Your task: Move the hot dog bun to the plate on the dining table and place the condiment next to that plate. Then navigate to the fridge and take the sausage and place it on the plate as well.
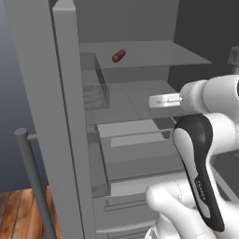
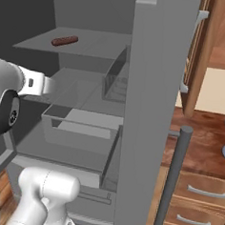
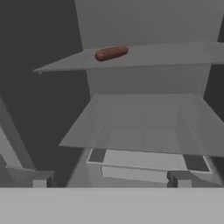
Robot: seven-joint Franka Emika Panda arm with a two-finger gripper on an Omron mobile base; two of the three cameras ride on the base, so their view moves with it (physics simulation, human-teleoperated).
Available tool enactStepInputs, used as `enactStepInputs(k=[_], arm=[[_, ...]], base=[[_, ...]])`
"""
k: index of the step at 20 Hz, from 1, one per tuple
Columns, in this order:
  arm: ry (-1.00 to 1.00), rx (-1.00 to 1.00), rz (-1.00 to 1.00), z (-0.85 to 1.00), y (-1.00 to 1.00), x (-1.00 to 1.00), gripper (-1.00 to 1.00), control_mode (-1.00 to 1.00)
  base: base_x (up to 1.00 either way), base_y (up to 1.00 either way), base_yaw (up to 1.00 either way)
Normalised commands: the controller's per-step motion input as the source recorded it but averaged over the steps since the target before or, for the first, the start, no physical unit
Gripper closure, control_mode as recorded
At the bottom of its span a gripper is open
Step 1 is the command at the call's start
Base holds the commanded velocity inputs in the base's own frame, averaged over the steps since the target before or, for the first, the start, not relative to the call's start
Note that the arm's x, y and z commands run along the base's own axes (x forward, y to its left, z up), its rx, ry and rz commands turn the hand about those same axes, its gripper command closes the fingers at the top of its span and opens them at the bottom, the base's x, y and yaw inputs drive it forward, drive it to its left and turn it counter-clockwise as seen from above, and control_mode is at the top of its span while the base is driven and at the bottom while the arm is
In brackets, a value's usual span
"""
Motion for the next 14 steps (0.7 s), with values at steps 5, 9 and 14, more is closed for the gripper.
enactStepInputs(k=[5,9,14], arm=[[0.00,0.00,-0.06,1.00,0.05,-0.16,-1.00,-1.00],[0.07,0.04,-0.16,0.74,0.00,0.20,-1.00,-1.00],[0.08,0.06,-0.19,0.18,0.04,0.73,-1.00,-1.00]], base=[[0.00,0.00,0.00],[0.00,0.00,0.00],[0.00,0.00,0.00]])
